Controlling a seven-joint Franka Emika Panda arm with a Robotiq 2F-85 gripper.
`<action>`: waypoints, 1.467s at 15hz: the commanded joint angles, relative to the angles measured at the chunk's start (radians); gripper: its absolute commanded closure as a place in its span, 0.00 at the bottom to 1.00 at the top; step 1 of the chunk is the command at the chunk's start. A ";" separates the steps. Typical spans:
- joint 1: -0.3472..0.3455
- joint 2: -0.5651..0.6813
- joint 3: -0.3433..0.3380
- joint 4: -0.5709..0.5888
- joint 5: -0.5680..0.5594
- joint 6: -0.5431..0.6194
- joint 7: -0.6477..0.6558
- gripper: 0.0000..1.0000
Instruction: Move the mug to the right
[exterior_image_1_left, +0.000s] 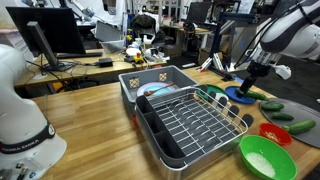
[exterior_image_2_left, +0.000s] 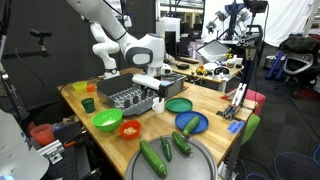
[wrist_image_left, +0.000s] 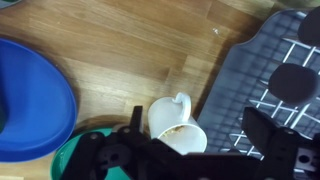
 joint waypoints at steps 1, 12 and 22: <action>-0.059 0.041 0.064 0.003 0.035 0.053 -0.027 0.00; -0.030 0.148 0.069 0.029 -0.174 0.118 0.093 0.00; -0.040 0.231 0.092 0.111 -0.266 0.099 0.151 0.05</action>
